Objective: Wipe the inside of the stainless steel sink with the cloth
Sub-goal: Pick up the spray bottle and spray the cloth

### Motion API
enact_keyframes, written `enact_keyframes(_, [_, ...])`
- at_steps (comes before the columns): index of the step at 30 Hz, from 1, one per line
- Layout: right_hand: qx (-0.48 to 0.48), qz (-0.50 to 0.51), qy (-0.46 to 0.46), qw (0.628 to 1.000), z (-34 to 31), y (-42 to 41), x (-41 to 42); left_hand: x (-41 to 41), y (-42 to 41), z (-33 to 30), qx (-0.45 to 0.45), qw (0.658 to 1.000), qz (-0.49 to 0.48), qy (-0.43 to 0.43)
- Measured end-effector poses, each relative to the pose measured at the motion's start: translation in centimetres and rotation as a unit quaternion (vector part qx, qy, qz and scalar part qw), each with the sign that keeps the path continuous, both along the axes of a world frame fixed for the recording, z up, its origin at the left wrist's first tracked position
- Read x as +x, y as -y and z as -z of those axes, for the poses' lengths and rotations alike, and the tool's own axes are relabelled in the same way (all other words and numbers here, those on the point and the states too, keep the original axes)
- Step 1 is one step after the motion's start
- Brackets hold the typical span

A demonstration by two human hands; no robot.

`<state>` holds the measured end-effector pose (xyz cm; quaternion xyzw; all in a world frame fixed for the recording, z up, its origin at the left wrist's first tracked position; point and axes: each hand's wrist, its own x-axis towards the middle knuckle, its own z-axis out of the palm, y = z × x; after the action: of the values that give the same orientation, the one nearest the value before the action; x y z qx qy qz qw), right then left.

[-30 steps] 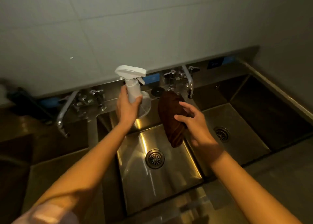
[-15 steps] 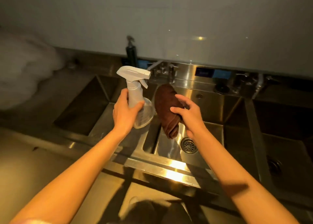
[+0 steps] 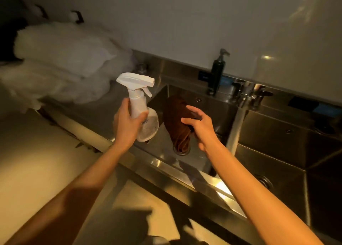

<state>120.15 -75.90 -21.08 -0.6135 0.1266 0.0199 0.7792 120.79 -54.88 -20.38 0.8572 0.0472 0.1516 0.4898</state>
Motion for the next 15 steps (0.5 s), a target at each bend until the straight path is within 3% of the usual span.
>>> enact_keyframes(6, [0.031,0.028,-0.032,0.999,0.1,-7.1,3.6,5.1,-6.9,-0.1,-0.003,1.0,0.029,0.0])
enact_keyframes(15, [0.008,0.064,-0.063,0.996,1.3,-9.3,9.8,13.1,-10.0,1.8,-0.055,0.996,0.072,-0.016])
